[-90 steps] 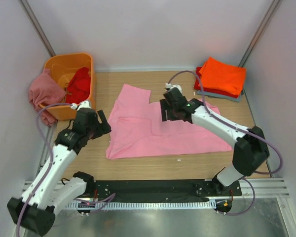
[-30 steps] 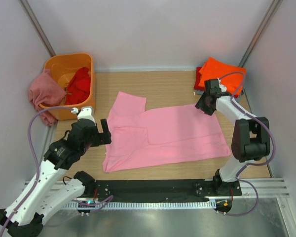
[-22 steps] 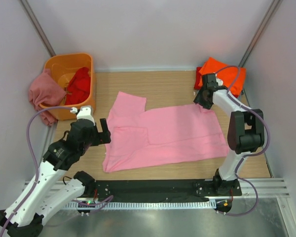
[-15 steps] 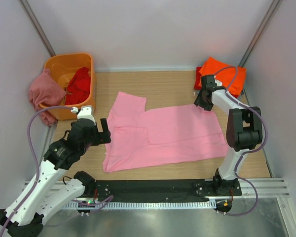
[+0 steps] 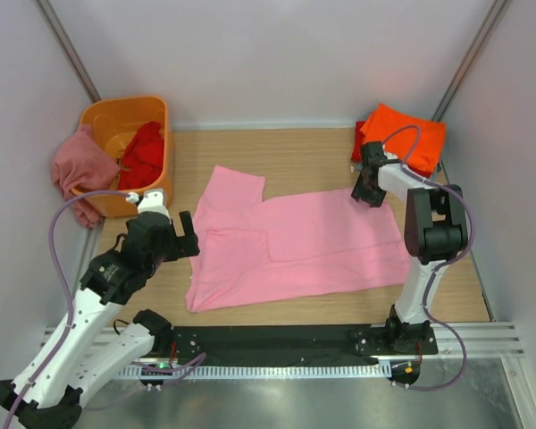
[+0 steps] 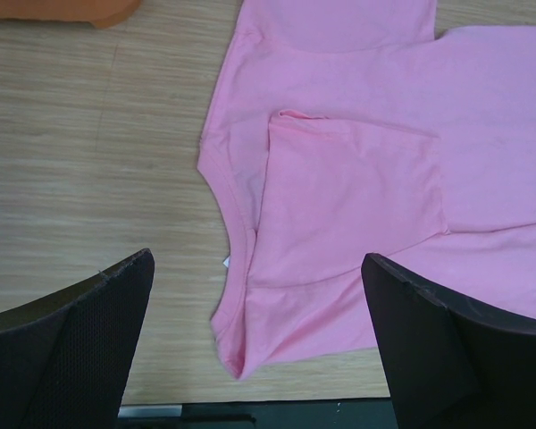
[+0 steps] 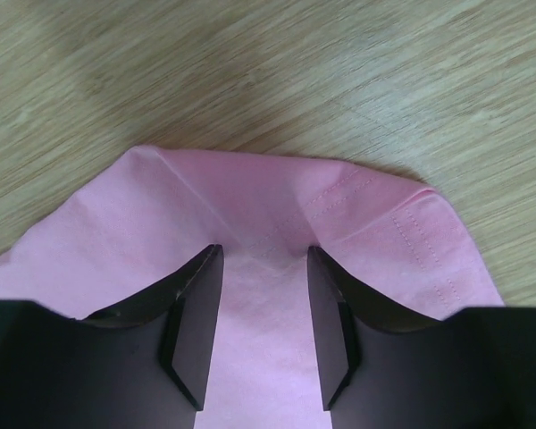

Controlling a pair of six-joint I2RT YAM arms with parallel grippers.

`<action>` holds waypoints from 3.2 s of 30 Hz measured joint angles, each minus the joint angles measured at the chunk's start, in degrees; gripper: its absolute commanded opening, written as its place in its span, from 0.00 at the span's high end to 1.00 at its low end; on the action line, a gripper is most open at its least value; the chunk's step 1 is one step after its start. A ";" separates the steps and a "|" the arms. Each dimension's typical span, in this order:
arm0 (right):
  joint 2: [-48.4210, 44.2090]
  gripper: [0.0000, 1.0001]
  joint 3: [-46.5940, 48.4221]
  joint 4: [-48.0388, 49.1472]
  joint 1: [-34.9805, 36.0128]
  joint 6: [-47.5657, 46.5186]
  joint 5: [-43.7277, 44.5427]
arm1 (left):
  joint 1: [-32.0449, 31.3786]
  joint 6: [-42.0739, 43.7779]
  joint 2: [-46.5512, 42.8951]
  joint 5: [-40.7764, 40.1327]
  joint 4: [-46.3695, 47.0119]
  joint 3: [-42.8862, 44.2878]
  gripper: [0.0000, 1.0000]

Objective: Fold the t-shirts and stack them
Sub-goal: Fold the tshirt

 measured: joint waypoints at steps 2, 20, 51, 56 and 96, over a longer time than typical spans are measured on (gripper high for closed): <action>0.24 0.57 0.00 0.00 -0.07 -0.15 0.07 | 0.26 0.00 0.07 0.09 0.02 0.00 0.00; 0.22 0.99 1.22 -0.52 -0.44 -1.25 1.55 | 1.90 0.04 2.23 0.76 0.57 0.00 0.00; -8.22 0.99 3.82 -3.02 -1.09 -3.17 -6.93 | 17.81 4.20 88.48 20.13 23.89 54.45 0.13; -8.81 0.99 2.97 -2.40 -1.09 -3.15 -7.50 | 17.88 4.92 94.14 19.91 21.44 64.02 0.21; -11.61 0.99 6.64 -6.23 -1.97 -3.21 -9.88 | 14.73 9.09 85.61 12.00 15.37 58.53 1.00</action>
